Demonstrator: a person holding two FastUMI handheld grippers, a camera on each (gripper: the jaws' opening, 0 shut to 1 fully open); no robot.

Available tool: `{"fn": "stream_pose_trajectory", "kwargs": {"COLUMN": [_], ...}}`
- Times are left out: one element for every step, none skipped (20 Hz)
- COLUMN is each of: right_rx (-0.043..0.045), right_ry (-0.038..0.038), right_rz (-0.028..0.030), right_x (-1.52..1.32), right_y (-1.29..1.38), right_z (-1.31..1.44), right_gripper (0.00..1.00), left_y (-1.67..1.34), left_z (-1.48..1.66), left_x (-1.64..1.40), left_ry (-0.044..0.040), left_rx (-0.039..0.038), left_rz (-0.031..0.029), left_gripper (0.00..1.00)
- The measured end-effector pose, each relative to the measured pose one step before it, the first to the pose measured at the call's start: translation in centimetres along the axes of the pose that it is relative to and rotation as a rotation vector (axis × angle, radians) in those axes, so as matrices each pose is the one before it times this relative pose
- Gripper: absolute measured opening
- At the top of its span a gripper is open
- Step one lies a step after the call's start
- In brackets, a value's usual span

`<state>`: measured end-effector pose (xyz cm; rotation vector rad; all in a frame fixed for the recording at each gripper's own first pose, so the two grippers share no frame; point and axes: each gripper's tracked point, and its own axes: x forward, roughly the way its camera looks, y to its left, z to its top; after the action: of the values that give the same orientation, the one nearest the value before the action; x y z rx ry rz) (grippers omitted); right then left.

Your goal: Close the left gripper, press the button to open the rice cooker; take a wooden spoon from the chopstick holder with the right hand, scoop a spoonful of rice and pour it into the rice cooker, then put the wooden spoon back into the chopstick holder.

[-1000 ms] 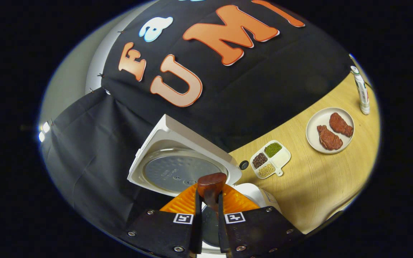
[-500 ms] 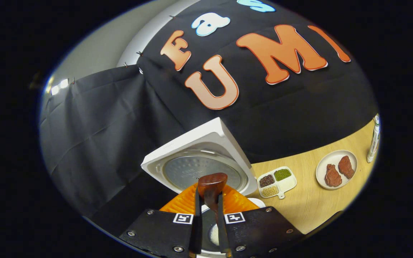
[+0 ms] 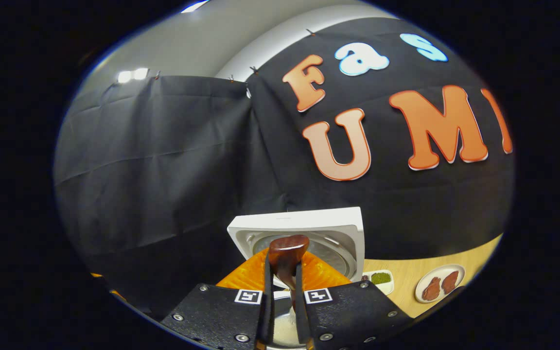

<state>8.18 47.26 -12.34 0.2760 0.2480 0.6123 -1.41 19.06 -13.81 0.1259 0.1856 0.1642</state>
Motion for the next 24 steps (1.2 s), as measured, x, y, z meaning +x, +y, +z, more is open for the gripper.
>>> {"fn": "stream_pose_trajectory", "kwargs": {"right_rx": [-0.05055, -0.04384, -0.03612, -0.02793, -0.02425, -0.02414, -0.02441, -0.01956, -0.00521, 0.00365, 0.01326, 0.01711, 0.02351, 0.02078, 0.0147, 0.01123, 0.01105, 0.01478, 0.01732, 0.02142, 0.02111, 0.01817, 0.02023, 0.01738], "right_ry": [-0.02166, -0.01805, -0.01058, -0.00682, -0.0073, -0.00656, -0.00483, -0.00254, -0.00384, -0.0027, 0.0032, 0.00601, 0.00316, 0.00294, 0.00337, 0.00005, -0.00531, -0.00695, -0.0039, -0.00393, -0.00159, 0.00269, 0.00256, 0.00073], "right_rz": [0.01509, 0.01761, 0.0223, 0.02347, 0.02225, 0.0179, 0.01479, 0.00871, 0.0088, 0.00682, -0.00288, -0.01058, -0.01238, -0.00937, -0.00956, -0.01295, -0.01282, -0.009, -0.00824, -0.01056, -0.01204, -0.01449, -0.02111, -0.02249], "right_x": [-0.076, -0.138, -0.225, -0.069, -0.165, -0.087, -0.27, -0.389, -0.256, -0.14, -0.124, -0.119, -0.403, -0.691, -0.969, -0.838, -0.64, -1.055, -1.0, -1.142, -1.106, -1.177, -1.083, -1.233], "right_y": [0.582, 0.642, 0.71, 0.677, 0.588, 0.517, 0.428, 0.299, 0.244, 0.083, -0.313, -0.251, -0.308, -0.57, -1.063, -0.764, -0.467, -0.533, -0.462, -0.706, -0.944, -1.084, -1.347, -1.487], "right_z": [0.566, 0.491, 0.319, 0.117, 0.149, 0.099, 0.037, 0.146, 0.034, 0.0, 0.064, 0.014, 0.186, 0.133, 0.125, 0.291, 0.2, 0.404, 0.322, 0.457, 0.37, 0.181, 0.086, 0.202], "right_gripper": [0.17, 0.17, 0.18, 0.17, 0.17, 0.17, 0.17, 0.17, 0.17, 0.17, 0.17, 0.17, 0.17, 0.17, 0.17, 0.17, 0.17, 0.17, 0.17, 0.17, 0.17, 0.17, 0.14, 0.19], "left_y": [0.056, 0.006, -0.344, -0.077, -0.101, -0.164, -0.049, -0.015, -0.021, -0.122, -0.141, 0.106, -0.17, -0.378, -0.716, -0.575, -0.236, -0.588, -0.617, -0.578, -0.56, -0.594, -0.782, -0.915], "left_z": [-0.063, 0.159, -0.069, -0.029, -0.021, 0.175, 0.024, 0.079, -0.046, 0.14, 0.214, 0.325, 0.238, 0.032, -0.018, -0.167, -0.283, 0.018, 0.076, 0.132, 0.072, -0.025, -0.247, -0.148], "left_x": [-0.054, 0.125, -0.1, -0.055, -0.129, -0.095, -0.149, -0.258, -0.139, -0.021, -0.265, -0.13, -0.09, -0.159, -0.021, -0.17, -0.038, 0.071, -0.072, -0.062, -0.184, 0.037, 0.302, 0.063], "left_ry": [-0.00145, -0.00095, -0.00082, -0.00012, -0.00163, -0.00257, -0.00306, -0.00372, -0.00372, -0.00381, -0.00439, -0.00716, -0.00538, -0.0029, 0.00834, 0.01261, 0.01232, 0.00498, 0.00067, -0.00232, -0.00224, 0.00507, 0.01299, 0.00743], "left_rx": [0.00199, -0.00004, -0.00123, -0.00057, 0.00044, 0.00171, 0.00339, 0.00306, 0.00243, 0.00174, 0.00183, 0.00107, -0.00186, -0.00671, -0.01442, -0.01621, -0.00921, -0.00469, 0.00101, 0.00434, 0.00511, 0.00969, 0.0089, -0.00254], "left_rz": [0.00043, 0.00012, -0.00138, -0.00128, -0.00045, -0.00186, 0.00103, 0.00068, 0.00163, 0.00178, 0.00271, 0.00951, 0.00495, -0.00388, -0.01479, -0.01345, -0.00169, -0.00518, -0.00218, -0.00248, -0.00518, -0.00084, -0.00448, -0.01144], "left_gripper": [1.0, 1.0, 1.0, 1.0, 1.0, 1.0, 1.0, 1.0, 1.0, 1.0, 1.0, 1.0, 1.0, 0.98, 1.0, 0.98, 0.98, 1.0, 0.98, 0.98, 0.98, 1.0, 0.98, 1.0]}}
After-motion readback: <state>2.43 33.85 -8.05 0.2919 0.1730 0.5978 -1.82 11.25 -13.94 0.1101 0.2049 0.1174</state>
